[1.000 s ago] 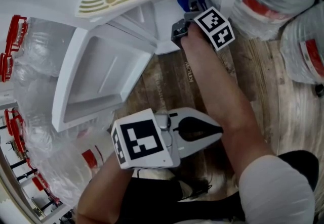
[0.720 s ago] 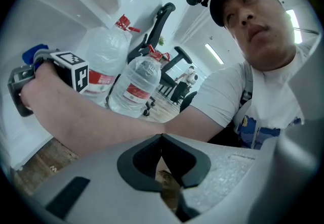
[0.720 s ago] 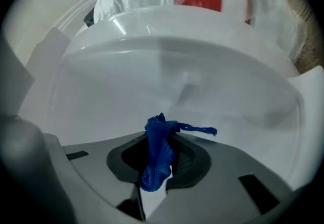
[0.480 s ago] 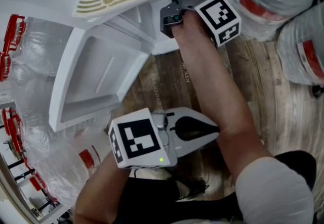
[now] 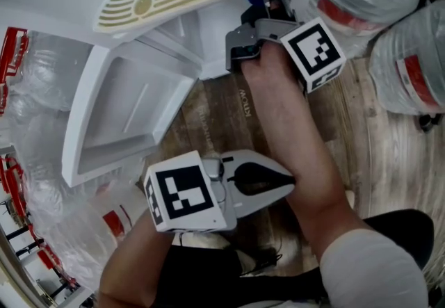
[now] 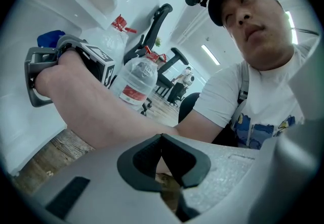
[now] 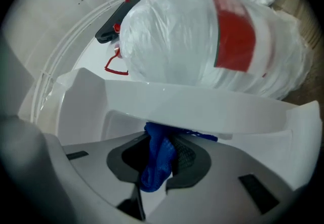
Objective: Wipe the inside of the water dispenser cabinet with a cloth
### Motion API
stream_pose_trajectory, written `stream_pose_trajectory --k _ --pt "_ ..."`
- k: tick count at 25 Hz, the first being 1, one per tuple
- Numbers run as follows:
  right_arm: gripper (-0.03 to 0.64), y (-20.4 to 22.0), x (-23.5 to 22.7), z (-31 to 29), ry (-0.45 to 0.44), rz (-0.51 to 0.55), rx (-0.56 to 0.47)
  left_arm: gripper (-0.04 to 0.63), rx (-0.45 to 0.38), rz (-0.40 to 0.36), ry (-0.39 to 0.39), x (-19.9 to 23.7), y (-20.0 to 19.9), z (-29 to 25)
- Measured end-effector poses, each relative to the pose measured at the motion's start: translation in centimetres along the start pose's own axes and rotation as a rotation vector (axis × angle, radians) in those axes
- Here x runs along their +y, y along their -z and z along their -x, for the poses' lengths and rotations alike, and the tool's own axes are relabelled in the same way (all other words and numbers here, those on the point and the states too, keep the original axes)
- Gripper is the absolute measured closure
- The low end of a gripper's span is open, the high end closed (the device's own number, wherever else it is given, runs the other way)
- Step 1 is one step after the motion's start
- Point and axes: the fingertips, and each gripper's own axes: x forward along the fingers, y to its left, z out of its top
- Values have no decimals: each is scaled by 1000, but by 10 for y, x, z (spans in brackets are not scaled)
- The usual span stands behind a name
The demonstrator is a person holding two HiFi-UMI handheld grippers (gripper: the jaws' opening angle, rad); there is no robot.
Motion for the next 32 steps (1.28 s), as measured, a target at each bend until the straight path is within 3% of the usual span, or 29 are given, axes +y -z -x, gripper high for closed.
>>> stream_pose_trajectory --k 8,11,13,17,22,32 --pt "543 -4 7 26 -38 57 64 592 32 -36 100 -21 5 7" --pt "543 3 -16 28 21 87 58 592 19 -34 107 -24 -2 7" --pt "543 12 -30 17 63 59 51 592 24 -40 106 -26 -3 5" --pt "543 33 -27 -23 -24 -14 43 592 26 -57 108 -29 -6 1" --pt "543 41 -43 -55 6 -78 4 592 23 -64 90 -25 -13 1" --pt "544 26 -67 -42 43 -123 -54 592 20 -29 73 -10 -9 1"
